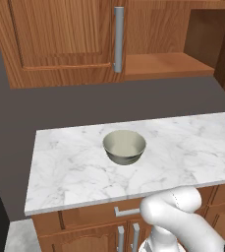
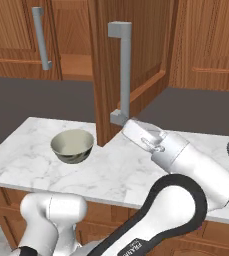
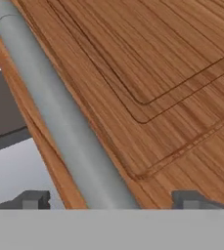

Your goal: Open the cabinet. Pick the kiwi and tangerine from the cabinet and place them into the bowl. Then close the cabinet.

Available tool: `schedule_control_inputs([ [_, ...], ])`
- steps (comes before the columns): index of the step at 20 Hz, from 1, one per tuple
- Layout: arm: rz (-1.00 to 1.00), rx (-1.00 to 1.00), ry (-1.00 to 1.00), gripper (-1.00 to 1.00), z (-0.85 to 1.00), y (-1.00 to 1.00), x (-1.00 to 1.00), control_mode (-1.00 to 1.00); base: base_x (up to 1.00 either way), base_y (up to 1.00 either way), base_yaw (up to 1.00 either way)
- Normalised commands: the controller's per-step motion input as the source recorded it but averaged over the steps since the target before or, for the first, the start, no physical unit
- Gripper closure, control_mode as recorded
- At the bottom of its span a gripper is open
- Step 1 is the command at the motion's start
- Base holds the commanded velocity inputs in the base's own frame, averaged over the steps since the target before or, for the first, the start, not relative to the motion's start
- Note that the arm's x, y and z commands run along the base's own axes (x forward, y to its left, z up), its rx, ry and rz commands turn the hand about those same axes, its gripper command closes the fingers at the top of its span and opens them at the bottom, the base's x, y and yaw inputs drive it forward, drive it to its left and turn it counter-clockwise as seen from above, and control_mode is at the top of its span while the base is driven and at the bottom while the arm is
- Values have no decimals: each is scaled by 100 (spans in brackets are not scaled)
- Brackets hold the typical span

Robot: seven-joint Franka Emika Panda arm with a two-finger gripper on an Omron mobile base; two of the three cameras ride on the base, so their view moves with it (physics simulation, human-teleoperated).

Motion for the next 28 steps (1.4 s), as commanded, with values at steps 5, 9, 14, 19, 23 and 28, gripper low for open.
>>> schedule_control_inputs([
  [5, 4, -3, -32, -100, -13, 5, 0, -100, 0, 0, 0],
  [9, 0, 1, 0, -100, 5, -19, 0, -100, 0, 0, 0],
  [14, -6, 3, -1, -100, 8, -67, -55, -100, 0, 0, 0],
  [19, -10, -1, -3, -100, -3, -82, -88, -100, 0, 0, 0],
  [23, -1, -13, -1, -100, -81, -36, -100, -100, 0, 0, 0],
  [28, -1, -28, 0, -100, -100, 59, -100, -100, 0, 0, 0],
])
